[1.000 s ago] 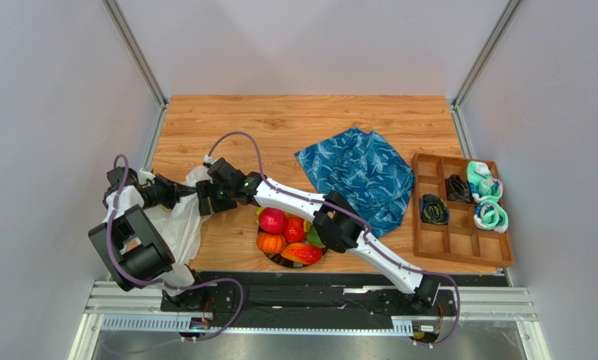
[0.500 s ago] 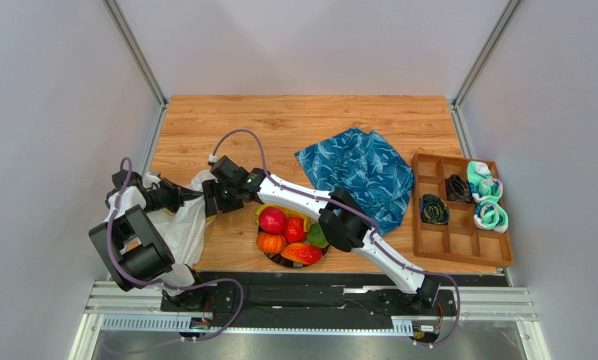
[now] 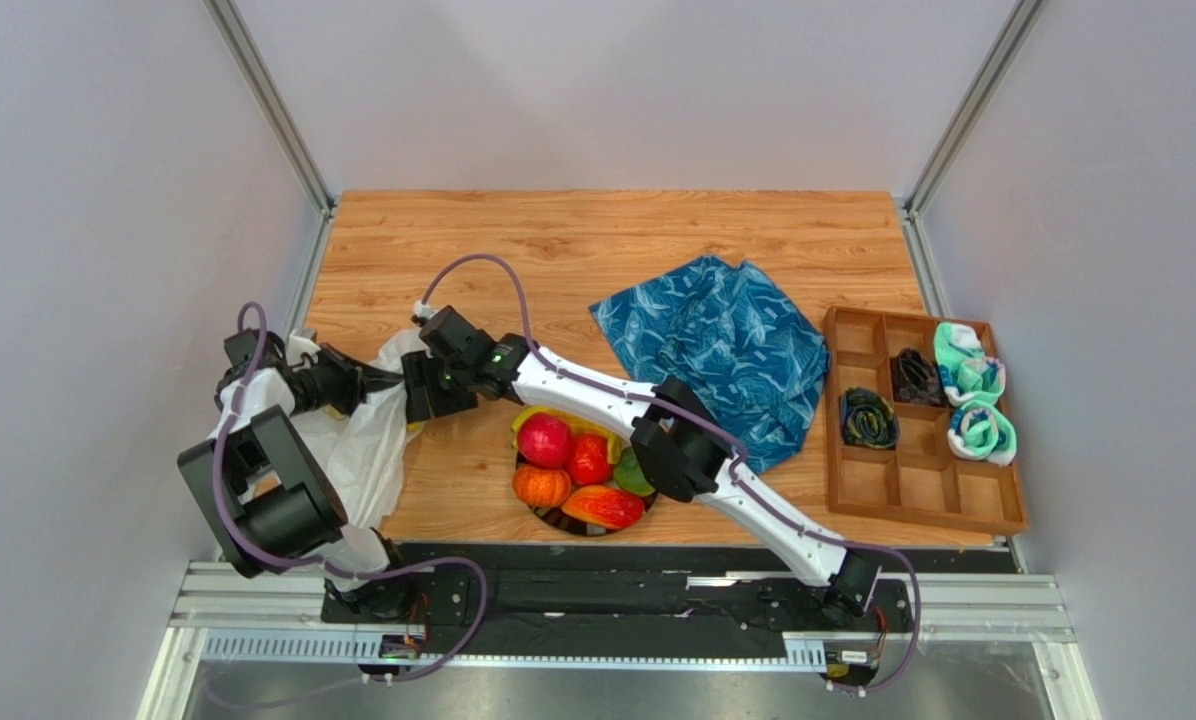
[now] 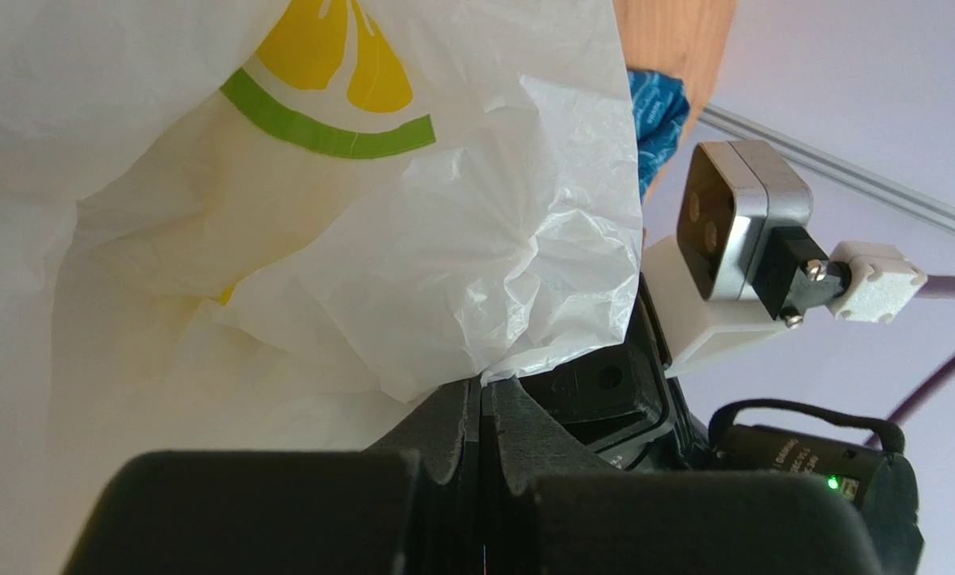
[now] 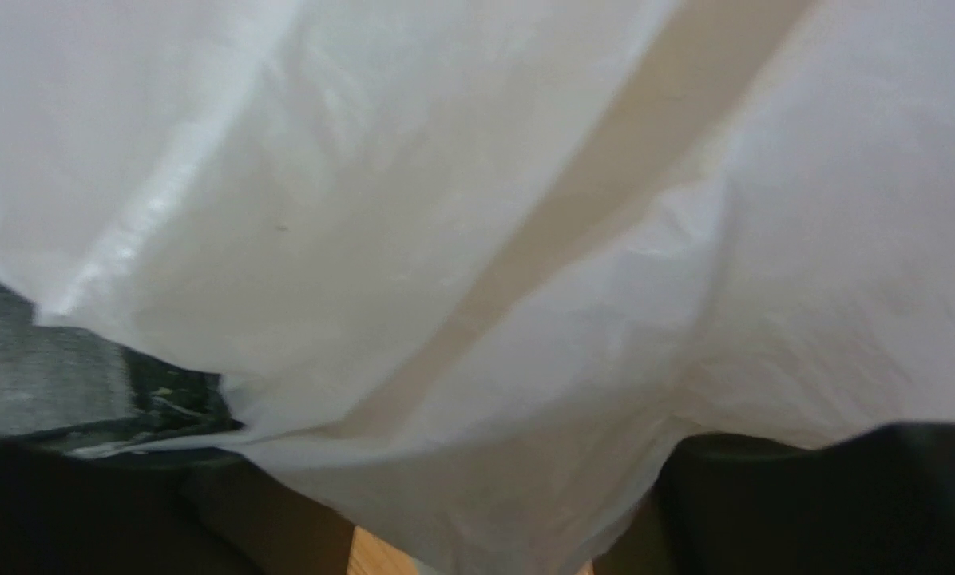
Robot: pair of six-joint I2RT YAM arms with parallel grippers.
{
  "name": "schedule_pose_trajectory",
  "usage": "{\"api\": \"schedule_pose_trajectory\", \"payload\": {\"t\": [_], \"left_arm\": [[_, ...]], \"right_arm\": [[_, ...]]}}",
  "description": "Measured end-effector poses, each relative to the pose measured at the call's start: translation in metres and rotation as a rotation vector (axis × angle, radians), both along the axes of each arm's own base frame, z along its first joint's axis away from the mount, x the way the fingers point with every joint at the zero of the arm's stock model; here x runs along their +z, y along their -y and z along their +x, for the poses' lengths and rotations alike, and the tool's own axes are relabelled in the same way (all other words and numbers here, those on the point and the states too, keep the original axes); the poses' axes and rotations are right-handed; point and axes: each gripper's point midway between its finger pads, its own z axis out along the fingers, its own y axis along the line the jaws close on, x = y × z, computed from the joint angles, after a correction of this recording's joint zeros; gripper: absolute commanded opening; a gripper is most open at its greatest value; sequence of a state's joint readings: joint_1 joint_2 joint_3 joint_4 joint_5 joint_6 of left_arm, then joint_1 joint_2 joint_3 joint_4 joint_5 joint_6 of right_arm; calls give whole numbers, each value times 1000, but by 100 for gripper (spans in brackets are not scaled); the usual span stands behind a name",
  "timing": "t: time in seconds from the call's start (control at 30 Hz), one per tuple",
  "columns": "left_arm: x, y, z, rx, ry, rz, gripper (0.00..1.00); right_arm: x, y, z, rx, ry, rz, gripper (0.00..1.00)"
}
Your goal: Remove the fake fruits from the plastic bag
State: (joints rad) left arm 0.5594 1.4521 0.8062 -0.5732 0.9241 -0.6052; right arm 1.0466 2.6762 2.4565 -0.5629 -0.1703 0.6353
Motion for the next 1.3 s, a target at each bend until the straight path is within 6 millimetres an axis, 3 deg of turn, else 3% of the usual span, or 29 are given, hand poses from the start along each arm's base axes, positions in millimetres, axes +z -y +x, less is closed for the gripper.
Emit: {"api": "schedule_pose_trajectory", "payload": {"t": [0.17, 0.27, 0.4, 0.6, 0.77, 1.13, 1.2, 1.3], "left_arm": [[11, 5, 18, -24, 28, -136, 0], [15, 6, 31, -36, 25, -241, 0], [13, 10, 36, -39, -9, -331, 0], [26, 8, 44, -50, 1, -370, 0], [30, 8, 45, -52, 11, -381, 0], [19, 2, 36, -15, -10, -395, 0], [16, 2, 34, -8, -9, -387, 0], [10, 0, 32, 8, 7, -328, 0]], "right_arm": [[18, -14, 8, 0, -53, 138, 47], [22, -15, 17, -10, -76, 194, 54], [19, -10, 23, -21, -111, 221, 57], [30, -12, 34, -36, -95, 266, 64], [32, -12, 39, -54, -77, 266, 69], [15, -12, 34, -82, -68, 203, 74], [11, -13, 34, -85, -54, 193, 72], [4, -16, 35, -69, -29, 181, 50]]}}
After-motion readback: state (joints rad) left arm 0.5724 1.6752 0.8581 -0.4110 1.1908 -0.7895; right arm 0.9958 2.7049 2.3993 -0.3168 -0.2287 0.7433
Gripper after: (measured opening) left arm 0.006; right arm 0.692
